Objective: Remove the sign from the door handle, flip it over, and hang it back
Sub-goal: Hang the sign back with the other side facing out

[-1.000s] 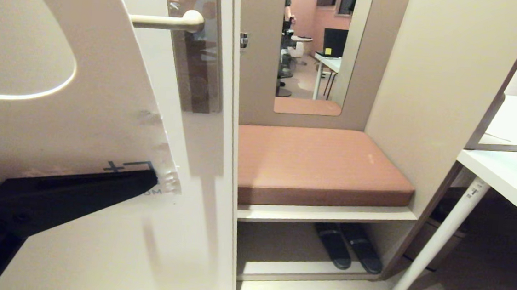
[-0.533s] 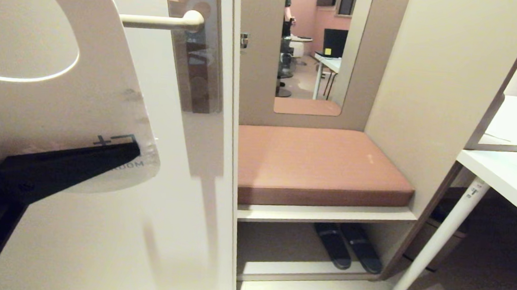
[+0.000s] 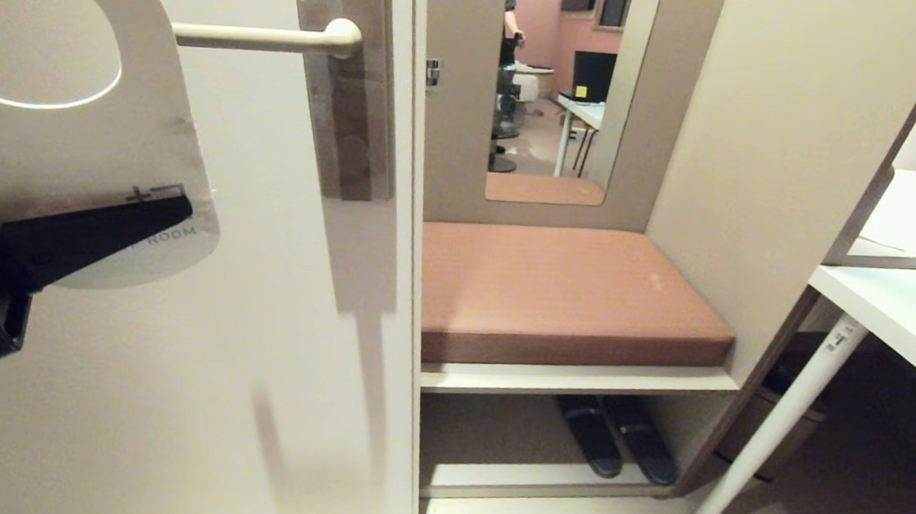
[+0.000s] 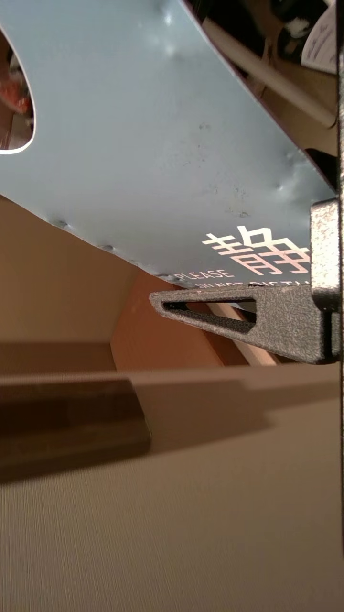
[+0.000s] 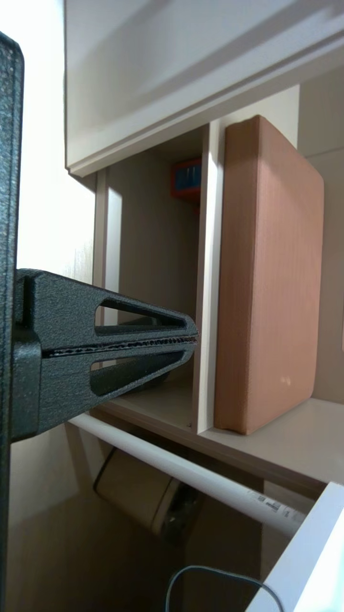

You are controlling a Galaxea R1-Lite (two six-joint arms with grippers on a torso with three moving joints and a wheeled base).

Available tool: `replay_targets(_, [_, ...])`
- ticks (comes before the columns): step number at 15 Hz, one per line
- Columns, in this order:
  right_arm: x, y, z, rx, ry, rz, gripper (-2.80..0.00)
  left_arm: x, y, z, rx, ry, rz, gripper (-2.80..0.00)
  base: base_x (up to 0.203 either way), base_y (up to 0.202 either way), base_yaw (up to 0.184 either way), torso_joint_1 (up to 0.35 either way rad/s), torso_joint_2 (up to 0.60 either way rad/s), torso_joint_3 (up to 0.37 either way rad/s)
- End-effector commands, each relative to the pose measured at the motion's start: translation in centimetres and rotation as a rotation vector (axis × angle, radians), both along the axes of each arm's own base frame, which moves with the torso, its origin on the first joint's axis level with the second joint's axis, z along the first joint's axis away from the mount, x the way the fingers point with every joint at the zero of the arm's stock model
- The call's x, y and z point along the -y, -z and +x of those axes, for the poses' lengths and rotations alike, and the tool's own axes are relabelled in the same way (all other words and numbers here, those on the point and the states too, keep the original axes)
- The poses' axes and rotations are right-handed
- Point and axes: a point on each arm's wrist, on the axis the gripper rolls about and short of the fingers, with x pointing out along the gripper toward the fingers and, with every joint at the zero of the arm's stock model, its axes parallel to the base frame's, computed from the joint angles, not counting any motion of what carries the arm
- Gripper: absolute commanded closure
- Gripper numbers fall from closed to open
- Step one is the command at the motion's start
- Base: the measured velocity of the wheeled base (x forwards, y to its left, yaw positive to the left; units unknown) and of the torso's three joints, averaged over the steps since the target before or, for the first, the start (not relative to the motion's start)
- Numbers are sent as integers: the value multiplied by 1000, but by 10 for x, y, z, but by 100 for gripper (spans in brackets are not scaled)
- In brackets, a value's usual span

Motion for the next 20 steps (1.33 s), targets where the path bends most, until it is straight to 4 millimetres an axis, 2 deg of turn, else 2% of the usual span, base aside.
replay_targets(1, [0, 0, 0, -6, 11, 29, 0, -9, 2, 5, -8, -59, 2, 0, 0, 0, 0, 0, 0, 0])
replay_targets(5, [2, 2, 0, -11, 74, 71, 0, -17, 3, 7, 6, -122, 24, 0, 0, 0, 0, 0, 0, 0])
replay_targets(7, [2, 6, 2, -23, 84, 28, 0, -17, 2, 7, 12, -122, 29, 0, 0, 0, 0, 0, 0, 0])
replay_targets(9, [1, 7, 2, -26, 20, -104, 0, -17, 2, 7, 13, -123, 29, 0, 0, 0, 0, 0, 0, 0])
replay_targets(11, [1, 7, 2, -26, 21, -68, 0, -18, 3, 9, 8, -126, 29, 0, 0, 0, 0, 0, 0, 0])
replay_targets(14, [1, 7, 2, -27, 44, -18, 0, -23, 3, 19, 3, -168, 42, 0, 0, 0, 0, 0, 0, 0])
replay_targets(20, [1, 7, 2, -28, 44, -18, 0, -32, -10, 42, 19, -216, 44, 0, 0, 0, 0, 0, 0, 0])
